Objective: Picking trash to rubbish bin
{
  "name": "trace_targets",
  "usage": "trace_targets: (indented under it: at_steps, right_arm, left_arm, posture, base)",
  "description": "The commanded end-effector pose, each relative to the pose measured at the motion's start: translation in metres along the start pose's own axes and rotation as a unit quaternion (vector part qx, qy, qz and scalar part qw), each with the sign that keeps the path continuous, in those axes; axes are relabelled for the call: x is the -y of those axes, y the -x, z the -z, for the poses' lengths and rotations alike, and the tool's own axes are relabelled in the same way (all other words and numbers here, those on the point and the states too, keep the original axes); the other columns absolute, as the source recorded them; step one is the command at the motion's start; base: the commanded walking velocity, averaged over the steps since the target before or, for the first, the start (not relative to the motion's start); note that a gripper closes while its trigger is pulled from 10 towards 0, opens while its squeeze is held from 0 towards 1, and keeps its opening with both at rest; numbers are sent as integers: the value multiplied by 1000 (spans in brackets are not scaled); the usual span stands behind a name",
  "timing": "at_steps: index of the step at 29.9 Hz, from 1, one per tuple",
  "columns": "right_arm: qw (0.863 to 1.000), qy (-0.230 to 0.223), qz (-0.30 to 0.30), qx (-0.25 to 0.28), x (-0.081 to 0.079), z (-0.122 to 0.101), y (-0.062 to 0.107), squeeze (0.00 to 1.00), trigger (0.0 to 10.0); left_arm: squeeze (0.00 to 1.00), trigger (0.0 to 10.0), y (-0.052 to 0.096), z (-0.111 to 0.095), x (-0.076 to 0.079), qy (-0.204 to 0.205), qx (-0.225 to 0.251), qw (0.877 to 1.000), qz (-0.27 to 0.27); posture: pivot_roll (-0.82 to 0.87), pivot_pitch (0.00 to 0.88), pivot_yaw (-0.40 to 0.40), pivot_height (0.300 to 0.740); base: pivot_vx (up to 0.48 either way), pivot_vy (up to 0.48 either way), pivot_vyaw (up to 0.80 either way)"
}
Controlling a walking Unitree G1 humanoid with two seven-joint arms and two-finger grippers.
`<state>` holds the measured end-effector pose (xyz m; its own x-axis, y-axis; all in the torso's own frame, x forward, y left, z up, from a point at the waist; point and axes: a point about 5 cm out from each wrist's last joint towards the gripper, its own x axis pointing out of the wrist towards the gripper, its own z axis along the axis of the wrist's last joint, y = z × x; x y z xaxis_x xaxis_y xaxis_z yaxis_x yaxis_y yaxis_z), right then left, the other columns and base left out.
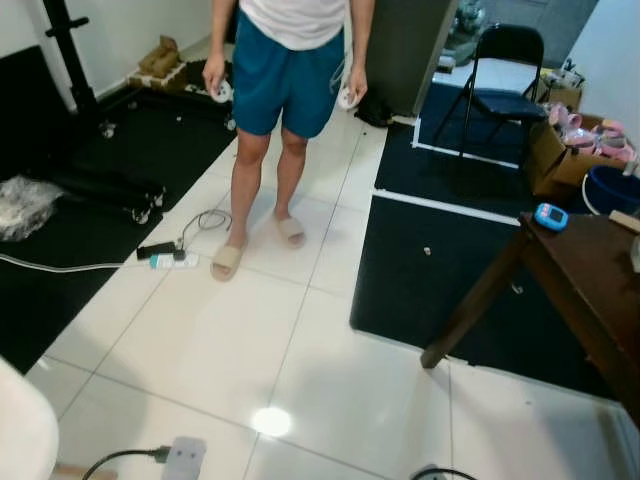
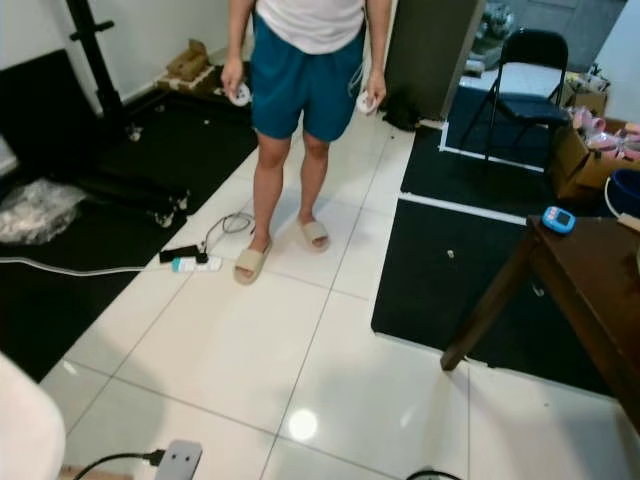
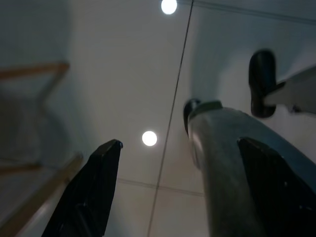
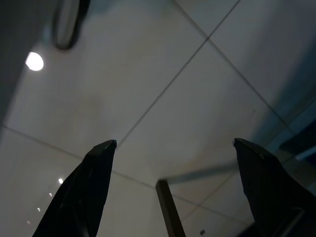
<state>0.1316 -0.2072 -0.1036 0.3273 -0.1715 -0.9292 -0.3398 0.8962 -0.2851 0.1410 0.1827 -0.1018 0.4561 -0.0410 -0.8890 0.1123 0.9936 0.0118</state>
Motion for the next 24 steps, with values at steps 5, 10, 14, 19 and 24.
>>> trace_targets:
  at_steps: [5, 10, 14, 19, 24]
  right_arm:
    - [1000, -4, -1, -14, 0, 8, 0, 0, 10000]
    - [1000, -4, -2, -14, 0, 8, 0, 0, 10000]
    - [1000, -4, -4, -14, 0, 7, 0, 0, 10000]
    - [1000, -4, -6, -13, 0, 6, 0, 0, 10000]
    - [1000, -4, -7, -12, -1, 5, 0, 0, 10000]
  left_arm:
    - [0, 10000, 2, 16, 4, 4, -29, 1000, 4]
    - [0, 10000, 2, 16, 4, 3, -29, 1000, 4]
    - [0, 10000, 2, 16, 4, 1, -30, 1000, 5]
    - [0, 10000, 2, 16, 3, -1, -30, 1000, 3]
    - [0, 10000, 2, 16, 1, -6, -33, 999, -1]
  posture:
    - [60, 103, -58, 740]
    - [59, 101, -56, 740]
    - [60, 99, -55, 740]
    - [63, 97, -54, 740]
    - [70, 95, -51, 740]
  base:
    - [0, 0, -800]
    - [0, 0, -800]
    - [0, 0, -800]
    - [0, 0, -800]
    - [0, 0, -800]
